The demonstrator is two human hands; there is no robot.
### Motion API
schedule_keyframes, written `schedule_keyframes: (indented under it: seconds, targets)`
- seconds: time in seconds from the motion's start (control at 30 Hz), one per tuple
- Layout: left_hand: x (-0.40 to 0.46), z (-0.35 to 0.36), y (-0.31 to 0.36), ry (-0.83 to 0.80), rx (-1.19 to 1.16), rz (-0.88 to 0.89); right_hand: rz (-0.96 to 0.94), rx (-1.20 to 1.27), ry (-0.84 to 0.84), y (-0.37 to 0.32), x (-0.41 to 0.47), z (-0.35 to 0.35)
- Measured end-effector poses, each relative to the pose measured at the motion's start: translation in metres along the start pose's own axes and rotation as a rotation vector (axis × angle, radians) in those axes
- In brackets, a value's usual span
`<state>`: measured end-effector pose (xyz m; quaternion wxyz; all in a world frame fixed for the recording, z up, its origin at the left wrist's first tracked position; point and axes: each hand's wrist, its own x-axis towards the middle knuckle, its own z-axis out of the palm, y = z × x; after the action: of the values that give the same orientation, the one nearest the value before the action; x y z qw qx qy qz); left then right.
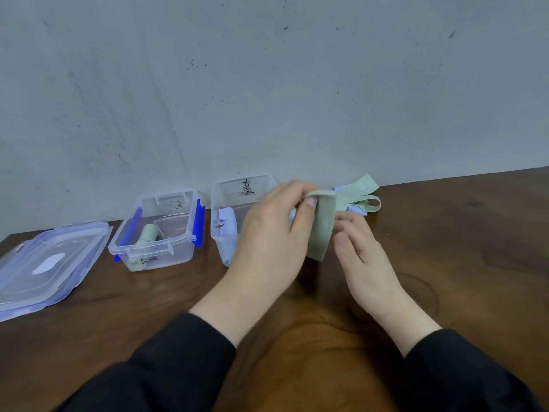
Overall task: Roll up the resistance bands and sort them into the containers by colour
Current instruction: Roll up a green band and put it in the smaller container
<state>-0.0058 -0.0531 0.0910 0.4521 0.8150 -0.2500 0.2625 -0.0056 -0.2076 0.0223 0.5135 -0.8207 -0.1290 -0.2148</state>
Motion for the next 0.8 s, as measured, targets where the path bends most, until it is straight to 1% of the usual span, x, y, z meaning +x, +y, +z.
schedule_keyframes:
  seconds: [0.07,0.13,0.2,0.27,0.33,0.37,0.4,0.5,0.57,0.67,0.73,0.8]
  targets:
    - [0.018,-0.02,0.016,0.017,0.033,0.03,0.015,0.053,-0.047,-0.007,-0.003,0.002]
    - [0.031,-0.041,0.028,0.018,0.068,0.045,0.113,0.137,-0.128,-0.015,-0.008,0.007]
    - [0.038,-0.063,0.034,0.018,0.099,0.048,0.172,0.142,-0.202,-0.021,-0.013,0.017]
    - [0.044,-0.085,0.033,0.045,0.144,0.041,0.199,0.142,-0.221,-0.033,-0.017,0.032]
    - [0.048,-0.108,0.025,0.086,0.211,0.034,0.257,0.242,-0.231,-0.05,-0.02,0.052]
    - [0.051,-0.121,0.018,0.098,0.261,0.027,0.299,0.312,-0.262,-0.059,-0.022,0.062]
    - [0.054,-0.134,0.01,0.104,0.319,0.011,0.341,0.369,-0.311,-0.069,-0.023,0.073]
    - [0.059,-0.169,-0.022,0.105,0.446,-0.058,0.454,0.42,-0.505,-0.091,-0.028,0.101]
    - [0.057,-0.186,-0.04,0.066,0.503,-0.108,0.512,0.398,-0.608,-0.099,-0.031,0.116]
    - [0.048,-0.195,-0.063,-0.03,0.559,-0.159,0.539,0.353,-0.706,-0.101,-0.036,0.129]
    - [0.042,-0.192,-0.078,-0.077,0.551,-0.193,0.531,0.319,-0.753,-0.101,-0.04,0.13]
    - [0.038,-0.181,-0.095,-0.119,0.537,-0.217,0.509,0.223,-0.79,-0.101,-0.041,0.127]
